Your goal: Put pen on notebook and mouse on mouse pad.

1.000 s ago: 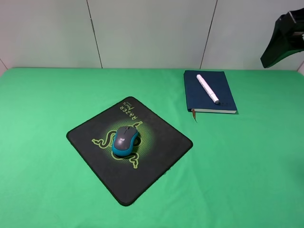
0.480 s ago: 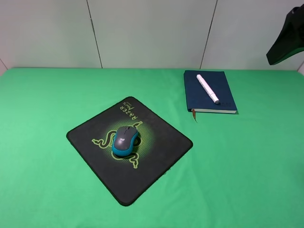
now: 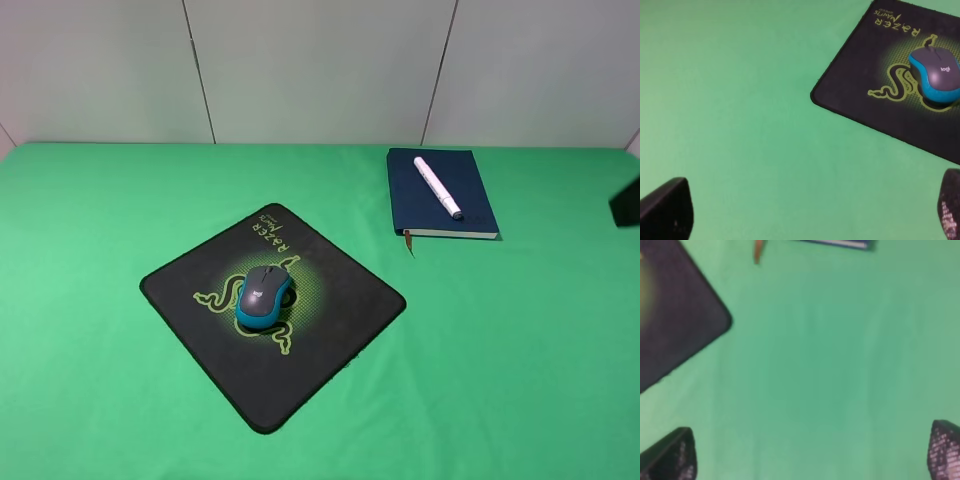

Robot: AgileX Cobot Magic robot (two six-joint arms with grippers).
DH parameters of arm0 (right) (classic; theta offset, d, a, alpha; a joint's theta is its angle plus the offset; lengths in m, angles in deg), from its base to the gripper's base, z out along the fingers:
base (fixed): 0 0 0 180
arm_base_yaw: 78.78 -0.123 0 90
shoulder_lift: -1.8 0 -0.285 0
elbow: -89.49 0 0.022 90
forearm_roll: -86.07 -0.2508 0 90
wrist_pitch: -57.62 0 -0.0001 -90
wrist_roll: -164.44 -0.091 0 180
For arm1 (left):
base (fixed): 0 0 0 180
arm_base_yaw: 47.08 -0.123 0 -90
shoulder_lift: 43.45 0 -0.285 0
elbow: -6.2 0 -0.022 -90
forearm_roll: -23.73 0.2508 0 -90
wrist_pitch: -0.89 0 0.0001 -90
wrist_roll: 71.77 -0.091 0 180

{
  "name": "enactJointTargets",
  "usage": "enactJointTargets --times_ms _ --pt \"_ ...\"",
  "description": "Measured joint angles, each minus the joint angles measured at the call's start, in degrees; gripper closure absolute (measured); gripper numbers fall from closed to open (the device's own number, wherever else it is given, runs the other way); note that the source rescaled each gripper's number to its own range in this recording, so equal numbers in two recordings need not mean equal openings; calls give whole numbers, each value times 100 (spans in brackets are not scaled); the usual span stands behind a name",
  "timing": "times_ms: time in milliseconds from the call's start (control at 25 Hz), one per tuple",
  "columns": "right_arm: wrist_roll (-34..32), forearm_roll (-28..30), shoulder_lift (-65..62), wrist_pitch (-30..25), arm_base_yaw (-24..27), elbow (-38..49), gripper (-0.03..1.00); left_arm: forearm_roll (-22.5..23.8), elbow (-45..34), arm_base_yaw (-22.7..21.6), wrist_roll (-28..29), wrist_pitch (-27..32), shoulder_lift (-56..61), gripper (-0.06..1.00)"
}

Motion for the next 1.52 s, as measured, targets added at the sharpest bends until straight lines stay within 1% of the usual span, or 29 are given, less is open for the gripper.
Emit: enactJointTargets --times_ms 160,320,400,560,680,1520 --pt "-37 5 -1015 134 687 600 -3 0 0 0 0 0 0 -1" --pt "-53 5 -2243 358 1152 1252 -3 0 0 0 0 0 0 -1" --pt "-53 5 -2815 500 1259 1569 -3 0 0 0 0 0 0 -1" --pt "49 26 -3897 773 1280 2104 -3 0 0 0 0 0 0 -1" --pt "49 32 -4480 1077 1280 2261 -3 0 0 0 0 0 0 -1" --pt "49 21 -4585 1137 1251 2309 -3 0 0 0 0 0 0 -1"
